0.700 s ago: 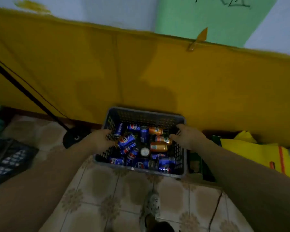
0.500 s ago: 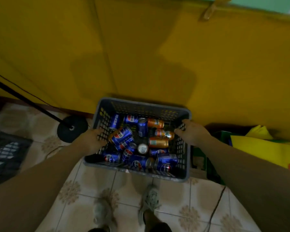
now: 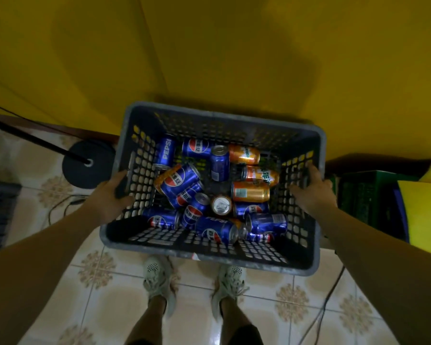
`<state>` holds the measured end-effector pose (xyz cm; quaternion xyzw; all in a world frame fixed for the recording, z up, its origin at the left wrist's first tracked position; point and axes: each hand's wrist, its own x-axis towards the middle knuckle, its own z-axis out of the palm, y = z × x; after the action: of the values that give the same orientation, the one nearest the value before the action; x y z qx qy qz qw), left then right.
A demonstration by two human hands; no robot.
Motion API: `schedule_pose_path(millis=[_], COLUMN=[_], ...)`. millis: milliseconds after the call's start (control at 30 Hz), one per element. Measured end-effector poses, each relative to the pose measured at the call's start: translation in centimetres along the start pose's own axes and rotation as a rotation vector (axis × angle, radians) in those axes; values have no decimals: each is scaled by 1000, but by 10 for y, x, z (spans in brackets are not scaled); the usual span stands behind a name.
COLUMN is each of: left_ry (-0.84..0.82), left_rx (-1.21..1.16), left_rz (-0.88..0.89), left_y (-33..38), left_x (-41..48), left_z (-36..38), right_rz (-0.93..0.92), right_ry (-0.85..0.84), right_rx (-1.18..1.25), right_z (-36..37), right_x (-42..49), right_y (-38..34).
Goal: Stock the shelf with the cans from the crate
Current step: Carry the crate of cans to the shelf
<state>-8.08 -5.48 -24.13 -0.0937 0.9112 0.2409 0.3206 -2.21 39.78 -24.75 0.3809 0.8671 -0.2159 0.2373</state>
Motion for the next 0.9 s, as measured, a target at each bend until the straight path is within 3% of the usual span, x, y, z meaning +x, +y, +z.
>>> schedule_pose_path(millis=[500, 900], left_ry=[112, 96], left_rx=[-154, -151], left_rz=[-11, -30], left_y=[-5, 33], left_x=[10, -59], left_z=[14, -76], right_rz=[-42, -85], right_ry=[125, 150], right_rx=[120, 80], right_z=[7, -82], right_x=[-1, -79], right_y=[5, -18])
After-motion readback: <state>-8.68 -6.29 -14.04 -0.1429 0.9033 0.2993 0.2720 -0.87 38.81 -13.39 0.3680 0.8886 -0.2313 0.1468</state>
